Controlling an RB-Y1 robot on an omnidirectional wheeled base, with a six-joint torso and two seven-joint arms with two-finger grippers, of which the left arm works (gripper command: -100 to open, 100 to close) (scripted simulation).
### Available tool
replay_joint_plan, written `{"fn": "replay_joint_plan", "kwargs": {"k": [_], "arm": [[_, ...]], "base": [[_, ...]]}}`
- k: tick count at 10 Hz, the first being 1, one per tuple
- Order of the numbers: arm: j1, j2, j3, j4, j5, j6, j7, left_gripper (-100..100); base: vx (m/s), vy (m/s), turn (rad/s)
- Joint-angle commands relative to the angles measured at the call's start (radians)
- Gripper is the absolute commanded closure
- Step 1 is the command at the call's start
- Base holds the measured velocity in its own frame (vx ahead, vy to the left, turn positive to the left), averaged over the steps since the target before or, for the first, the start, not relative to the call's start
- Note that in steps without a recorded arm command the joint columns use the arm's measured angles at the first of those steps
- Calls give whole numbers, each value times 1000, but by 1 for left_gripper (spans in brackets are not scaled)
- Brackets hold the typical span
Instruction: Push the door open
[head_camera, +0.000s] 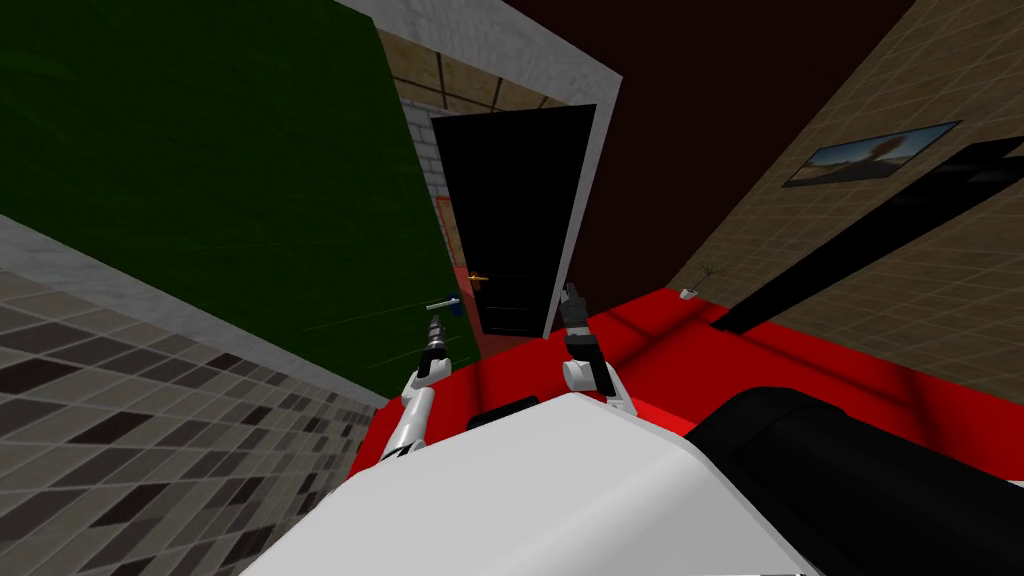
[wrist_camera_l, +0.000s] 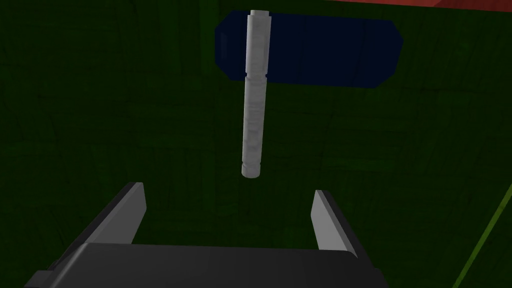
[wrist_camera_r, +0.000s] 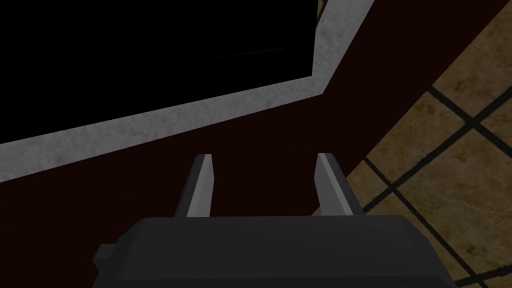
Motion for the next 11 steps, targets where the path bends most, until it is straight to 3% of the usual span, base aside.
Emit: {"fn": "replay_joint_plan", "kwargs": {"k": [1, 2, 3, 7, 9, 11], "arm": [[-19, -14, 7, 30, 0, 2, -7, -100], [-10, -11, 5, 17, -1, -1, -5, -100], [-11, 15, 8, 21, 0, -3, -6, -100], [-11, 39, 13, 27, 2, -8, -6, -100], [-11, 39, 16, 31, 3, -11, -6, -100], [-11, 25, 19, 35, 5, -15, -5, -100]], "base": [[-11, 100, -143], [-8, 51, -41], [101, 20, -19], [182, 31, -20], [207, 33, -18], [196, 29, -23]]}}
